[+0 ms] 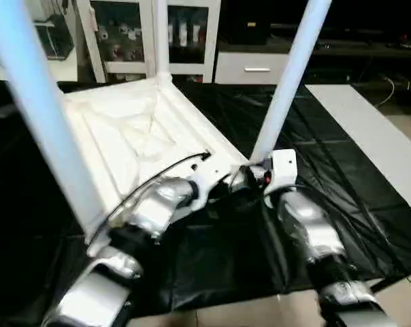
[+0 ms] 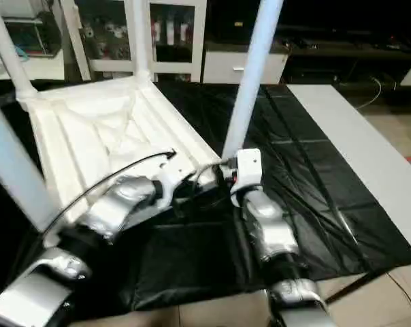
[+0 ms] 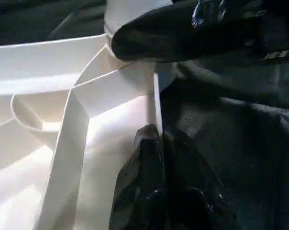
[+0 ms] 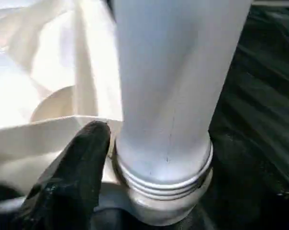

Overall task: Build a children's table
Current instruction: Rotate leg to tighten

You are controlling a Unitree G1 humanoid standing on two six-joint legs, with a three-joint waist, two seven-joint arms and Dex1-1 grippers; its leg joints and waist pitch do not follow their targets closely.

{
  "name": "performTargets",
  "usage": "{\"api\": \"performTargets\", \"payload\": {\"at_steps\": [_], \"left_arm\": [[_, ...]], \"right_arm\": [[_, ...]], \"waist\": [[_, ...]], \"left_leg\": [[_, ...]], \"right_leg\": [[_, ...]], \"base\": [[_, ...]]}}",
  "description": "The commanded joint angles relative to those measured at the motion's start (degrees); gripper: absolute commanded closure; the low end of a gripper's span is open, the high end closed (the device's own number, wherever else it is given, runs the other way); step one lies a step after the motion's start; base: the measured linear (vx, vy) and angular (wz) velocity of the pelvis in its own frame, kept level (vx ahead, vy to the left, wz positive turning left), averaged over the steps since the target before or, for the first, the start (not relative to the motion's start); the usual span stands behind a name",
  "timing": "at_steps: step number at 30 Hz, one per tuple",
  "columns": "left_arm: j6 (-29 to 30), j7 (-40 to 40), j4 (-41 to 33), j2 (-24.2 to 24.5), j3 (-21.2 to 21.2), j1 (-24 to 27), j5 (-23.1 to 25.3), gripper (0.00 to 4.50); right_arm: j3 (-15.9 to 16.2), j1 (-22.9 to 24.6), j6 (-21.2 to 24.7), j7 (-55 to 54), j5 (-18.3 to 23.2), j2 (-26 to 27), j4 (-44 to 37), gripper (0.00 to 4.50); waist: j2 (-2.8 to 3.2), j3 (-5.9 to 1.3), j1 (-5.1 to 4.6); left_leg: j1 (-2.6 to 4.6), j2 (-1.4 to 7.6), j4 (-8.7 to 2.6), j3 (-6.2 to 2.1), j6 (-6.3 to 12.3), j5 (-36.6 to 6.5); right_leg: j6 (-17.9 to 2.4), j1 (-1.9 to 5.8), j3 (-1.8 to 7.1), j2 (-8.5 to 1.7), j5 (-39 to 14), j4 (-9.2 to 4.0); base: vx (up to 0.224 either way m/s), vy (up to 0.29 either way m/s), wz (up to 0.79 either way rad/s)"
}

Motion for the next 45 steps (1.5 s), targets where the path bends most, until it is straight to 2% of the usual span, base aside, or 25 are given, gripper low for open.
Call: {"api": "performTargets", "payload": {"at_steps": [1,2,3,4,5,7,9,10,14,15,16,17,19,25,27,33,36,37,41,45], "left_arm": [[-2.01,-8.54,-2.37,2.89,-2.53,3.47,-1.5,4.5],[-2.32,-9.85,-2.98,3.38,-2.71,3.88,-1.87,4.5],[-2.77,-11.7,-3.84,4.06,-2.95,4.45,-2.4,4.5],[-3.34,-15.11,-5.74,5.75,-3.54,5.62,-3.23,4.5],[-4.96,-20.11,-8.29,8.12,-4.64,7.13,-4.42,4.5],[-4.59,-26.06,-12.02,11.03,-5.79,9.06,-6.28,4.5],[-4.03,-29.04,-14.04,12.38,-6.36,10.02,-7.28,4.5],[-2.93,-31.53,-16.11,13.91,-7.03,10.56,-7.9,4.5],[-2.53,-35.48,-18.35,17.24,-7.52,10.84,-7.75,4.5],[-2.83,-35.18,-18.03,17.22,-7.34,10.74,-7.5,4.5],[-3.11,-34.9,-17.72,17.21,-7.17,10.64,-7.26,4.5],[-3.9,-33.86,-17.0,17.36,-6.87,10.47,-6.78,4.5],[-4.13,-33.41,-16.62,17.41,-6.82,10.4,-6.53,4.5],[-3.94,-32.81,-16.58,17.27,-6.93,10.2,-6.63,4.5],[-3.89,-32.82,-16.61,17.18,-6.92,10.14,-6.55,4.5],[-4.08,-32.75,-16.63,17.21,-6.69,10.18,-6.58,4.5],[-3.93,-32.69,-16.73,17.39,-6.51,10.29,-6.68,4.5],[-3.91,-32.7,-16.75,17.42,-6.48,10.32,-6.71,4.5],[-3.65,-32.74,-16.84,17.59,-6.31,10.36,-6.83,4.5],[-3.38,-32.85,-16.82,17.68,-6.28,10.34,-6.89,4.5]], "right_arm": [[3.21,1.77,1.75,11.7,1.85,-4.58,-7.04,0.73],[3.8,2.25,1.98,13.51,1.87,-5.49,-7.79,0.67],[4.62,2.92,2.31,16.06,1.9,-6.78,-8.83,0.59],[6.0,4.45,2.39,20.6,1.9,-9.47,-10.86,0.59],[7.22,6.39,2.5,25.82,2.52,-12.65,-13.18,0.59],[8.11,8.89,3.17,32.45,4.51,-16.48,-16.23,0.59],[8.44,10.19,4.02,35.61,5.8,-18.33,-17.85,0.59],[9.94,11.92,3.3,39.84,5.79,-21.11,-19.84,0.59],[11.48,13.71,5.26,46.42,7.07,-24.75,-22.66,0.59],[11.49,13.75,5.22,46.3,6.92,-24.74,-22.76,0.59],[11.49,13.78,5.18,46.18,6.78,-24.74,-22.86,0.59],[11.28,14.01,4.83,45.71,6.7,-24.74,-23.26,0.59],[10.98,13.86,4.69,45.55,6.71,-24.39,-22.93,0.59],[11.16,13.32,4.68,46.79,6.89,-23.96,-21.92,0.59],[11.12,13.22,4.69,47.44,6.95,-23.96,-21.23,0.59],[11.36,13.86,4.92,48.5,7.12,-24.38,-21.02,1.03],[11.65,13.98,4.85,48.7,6.81,-24.15,-20.86,1.21],[11.65,13.96,4.85,48.72,6.75,-24.06,-20.81,1.45],[11.37,13.53,5.18,48.33,7.03,-23.07,-20.37,1.71],[10.74,13.34,4.94,47.69,7.71,-21.85,-20.29,1.76]], "waist": [[-0.42,-3.53,0.63],[-0.3,-3.7,0.88],[-0.26,-3.55,0.77],[-0.21,-3.55,0.96],[-0.01,-3.32,1.07],[-0.03,-3.31,1.61],[0.11,-2.95,2.04],[0.09,-2.82,2.29],[-0.07,-2.38,2.72],[-0.03,-2.39,2.74],[0.02,-2.31,2.47],[-0.05,-2.43,2.54],[-0.07,-2.53,2.54],[0.05,-2.81,2.6],[0.05,-2.78,2.62],[0.04,-2.76,2.69],[-0.02,-2.85,2.68],[-0.04,-2.88,2.71],[-0.01,-2.84,2.72],[0.04,-2.8,2.6]], "left_leg": [[-0.23,3.17,-4.03,-1.47,4.47,-8.48],[-0.24,3.37,-3.85,-1.47,5.56,-6.23],[-0.01,3.36,-3.81,-1.32,6.47,-5.62],[0.13,3.43,-3.75,-1.25,6.87,-6.06],[0.26,3.53,-3.89,-1.14,6.68,-6.97],[0.56,3.82,-3.97,-1.25,6.35,-8.95],[0.98,4.0,-4.29,-1.06,5.34,-10.58],[0.9,3.92,-4.52,-1.09,3.86,-12.89],[1.33,3.95,-4.84,-1.25,1.47,-17.65],[1.39,3.98,-4.87,-1.32,1.22,-17.98],[1.03,3.89,-5.04,-1.51,0.77,-18.44],[1.18,3.84,-5.0,-1.54,0.25,-18.56],[1.02,3.75,-4.97,-1.58,0.03,-17.85],[0.87,3.76,-4.86,-1.54,0.39,-15.52],[0.9,3.73,-4.81,-1.48,0.49,-15.72],[0.87,3.73,-4.79,-1.56,0.59,-15.79],[0.85,3.74,-4.76,-1.57,0.6,-15.39],[0.85,3.74,-4.74,-1.55,0.66,-15.13],[0.83,3.69,-4.72,-1.52,0.78,-15.16],[0.82,3.69,-4.77,-1.61,0.51,-15.73]], "right_leg": [[-11.84,3.11,2.59,-3.86,-13.01,-3.28],[-12.95,3.34,2.69,-3.88,-9.2,-2.55],[-14.09,2.98,2.65,-3.66,-7.6,-2.5],[-14.68,3.04,2.66,-3.69,-7.44,-2.42],[-14.94,2.69,2.77,-3.75,-8.69,-2.65],[-14.45,3.01,2.8,-3.81,-10.6,-2.71],[-14.47,2.32,2.94,-3.62,-12.29,-2.98],[-13.84,2.22,2.87,-3.59,-15.25,-3.23],[-11.38,1.89,3.09,-3.79,-22.06,-4.05],[-11.06,1.84,3.13,-3.84,-22.7,-4.12],[-10.62,1.95,3.09,-3.8,-23.35,-4.15],[-10.27,1.91,3.07,-3.88,-23.52,-4.22],[-10.07,2.03,3.09,-3.93,-23.08,-4.17],[-11.53,2.33,3.03,-3.79,-18.33,-3.6],[-11.78,2.34,3.02,-3.8,-18.28,-3.62],[-11.17,2.36,2.98,-3.88,-20.1,-3.82],[-11.34,2.42,2.94,-3.83,-19.12,-3.69],[-11.43,2.44,2.96,-3.85,-18.75,-3.64],[-11.58,2.46,2.96,-3.89,-18.99,-3.66],[-11.28,2.43,2.91,-3.85,-20.0,-3.75]], "base": [[0.0,0.0,0.0],[0.0,0.0,0.0],[0.0,0.0,0.0],[0.0,0.0,0.0],[0.0,0.0,0.0],[0.0,0.0,0.0],[0.0,0.0,0.0],[0.0,0.0,0.0],[0.0,0.0,0.0],[0.0,0.0,0.0],[0.0,0.0,0.0],[0.0,0.0,0.0],[0.0,0.0,0.0],[0.0,0.0,0.0],[0.0,0.0,0.0],[0.0,0.0,0.0],[0.0,0.0,0.0],[0.0,0.0,0.0],[0.0,0.0,0.0],[0.0,0.0,0.0]]}}
